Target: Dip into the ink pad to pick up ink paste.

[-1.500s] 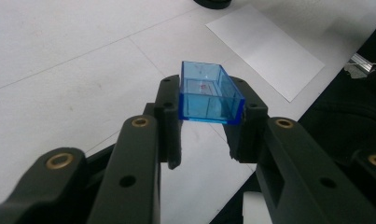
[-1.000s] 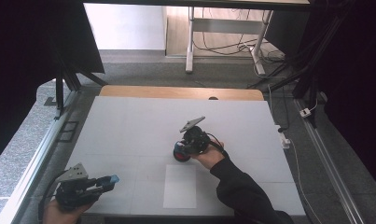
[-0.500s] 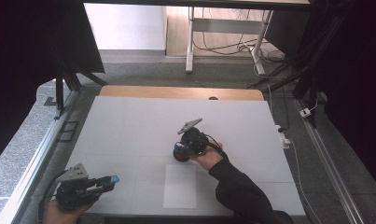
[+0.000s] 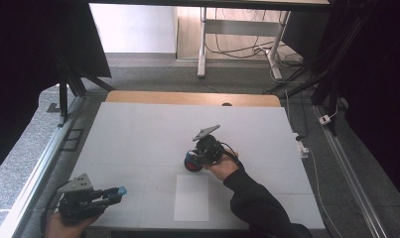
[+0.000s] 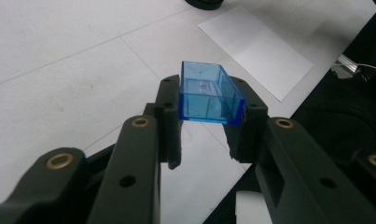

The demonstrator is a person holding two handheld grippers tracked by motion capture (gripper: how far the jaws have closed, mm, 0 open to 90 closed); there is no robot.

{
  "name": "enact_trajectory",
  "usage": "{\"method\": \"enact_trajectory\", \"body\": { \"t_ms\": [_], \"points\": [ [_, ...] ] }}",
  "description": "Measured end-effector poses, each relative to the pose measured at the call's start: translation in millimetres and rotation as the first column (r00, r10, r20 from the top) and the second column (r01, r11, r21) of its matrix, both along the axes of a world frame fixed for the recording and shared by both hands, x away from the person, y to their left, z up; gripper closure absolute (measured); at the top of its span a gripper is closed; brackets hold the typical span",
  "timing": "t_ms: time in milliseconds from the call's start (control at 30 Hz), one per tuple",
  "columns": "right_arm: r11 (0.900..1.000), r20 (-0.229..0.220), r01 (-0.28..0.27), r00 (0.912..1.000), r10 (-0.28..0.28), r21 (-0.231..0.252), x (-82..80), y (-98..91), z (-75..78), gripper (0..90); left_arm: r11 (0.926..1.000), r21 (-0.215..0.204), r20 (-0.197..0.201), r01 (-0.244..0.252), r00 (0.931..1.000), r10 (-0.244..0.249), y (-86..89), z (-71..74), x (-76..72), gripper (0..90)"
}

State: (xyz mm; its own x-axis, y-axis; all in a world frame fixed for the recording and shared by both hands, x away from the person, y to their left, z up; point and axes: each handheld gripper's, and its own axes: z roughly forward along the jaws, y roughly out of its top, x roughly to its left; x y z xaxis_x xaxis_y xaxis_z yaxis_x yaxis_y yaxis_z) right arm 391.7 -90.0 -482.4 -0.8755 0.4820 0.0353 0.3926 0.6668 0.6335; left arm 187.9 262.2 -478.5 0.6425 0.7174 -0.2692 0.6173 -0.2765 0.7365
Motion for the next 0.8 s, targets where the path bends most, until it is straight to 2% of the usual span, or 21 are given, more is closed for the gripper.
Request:
{"method": "enact_trajectory", "body": {
  "t_ms": [167,667,800],
  "points": [
    [0.9998,0.034,-0.009,0.9994,0.010,-0.017,-3.8,1.7,0.0,70.4,1.0000,0.001,0.000,0.004,1.0000,-0.004,-0.3,0.1,-0.1,68.4],
    [1.0000,0.035,-0.010,0.9993,0.010,0.002,-4.4,-0.8,0.4,70.2,1.0000,0.003,-0.001,0.008,1.0000,-0.008,-0.7,0.3,0.0,68.3],
    [0.9999,0.050,-0.013,0.9987,0.013,0.004,-5.6,-1.9,2.7,70.2,1.0000,0.004,0.000,0.008,1.0000,-0.008,-0.8,0.4,0.0,68.3]
  ]
}}
